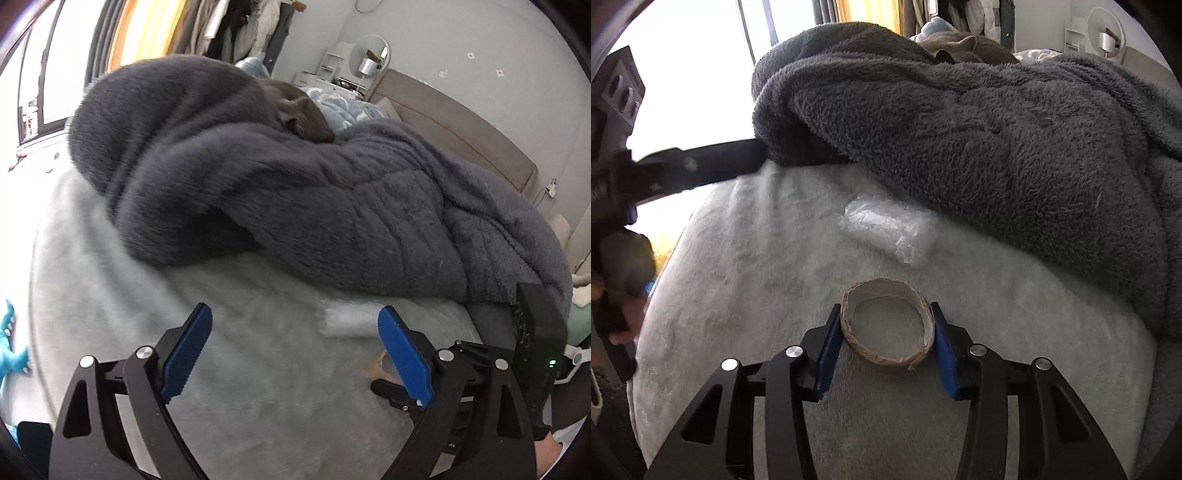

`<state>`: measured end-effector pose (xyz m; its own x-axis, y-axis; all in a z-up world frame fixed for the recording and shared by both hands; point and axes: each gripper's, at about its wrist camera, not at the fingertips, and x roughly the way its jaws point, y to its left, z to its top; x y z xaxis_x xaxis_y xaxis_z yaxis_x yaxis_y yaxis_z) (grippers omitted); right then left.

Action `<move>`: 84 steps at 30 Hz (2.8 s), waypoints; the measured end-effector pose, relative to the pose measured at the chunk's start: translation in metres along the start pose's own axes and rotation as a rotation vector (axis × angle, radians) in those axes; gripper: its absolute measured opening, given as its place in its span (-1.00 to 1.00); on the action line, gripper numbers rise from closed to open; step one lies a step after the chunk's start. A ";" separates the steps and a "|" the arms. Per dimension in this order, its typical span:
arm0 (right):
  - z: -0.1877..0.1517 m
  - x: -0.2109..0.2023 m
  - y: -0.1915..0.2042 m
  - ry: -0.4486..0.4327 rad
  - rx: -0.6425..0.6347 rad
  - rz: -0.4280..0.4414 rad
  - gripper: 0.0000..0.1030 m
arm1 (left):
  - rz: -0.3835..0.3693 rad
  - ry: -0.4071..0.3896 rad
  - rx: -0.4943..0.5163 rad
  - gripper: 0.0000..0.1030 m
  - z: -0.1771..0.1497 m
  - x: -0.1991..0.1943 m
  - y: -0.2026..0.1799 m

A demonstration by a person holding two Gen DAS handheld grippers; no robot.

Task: Collect trash
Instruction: 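Grasp the bubble wrap roll with the left tool while the right tool grasps the brown tape core, then carry the bubble wrap and tape core over the teal bin with both tools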

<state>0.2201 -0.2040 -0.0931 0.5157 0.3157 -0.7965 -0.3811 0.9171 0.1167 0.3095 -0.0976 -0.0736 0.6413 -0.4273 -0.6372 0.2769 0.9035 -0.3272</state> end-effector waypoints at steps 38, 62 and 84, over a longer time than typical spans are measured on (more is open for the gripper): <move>-0.034 -0.074 -0.064 -0.061 0.120 0.005 -0.10 | -0.036 0.129 0.093 0.29 -0.020 0.069 -0.049; -0.057 -0.121 -0.010 -0.170 0.263 0.018 -0.10 | 0.016 0.045 0.243 0.28 -0.068 -0.057 -0.044; -0.047 -0.095 0.122 -0.174 0.150 0.090 -0.10 | 0.207 0.020 0.115 0.28 -0.112 -0.153 0.075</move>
<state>0.0886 -0.1337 -0.0314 0.6142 0.4230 -0.6662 -0.3202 0.9052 0.2796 0.1517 0.0317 -0.0790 0.6793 -0.2317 -0.6964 0.2208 0.9694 -0.1072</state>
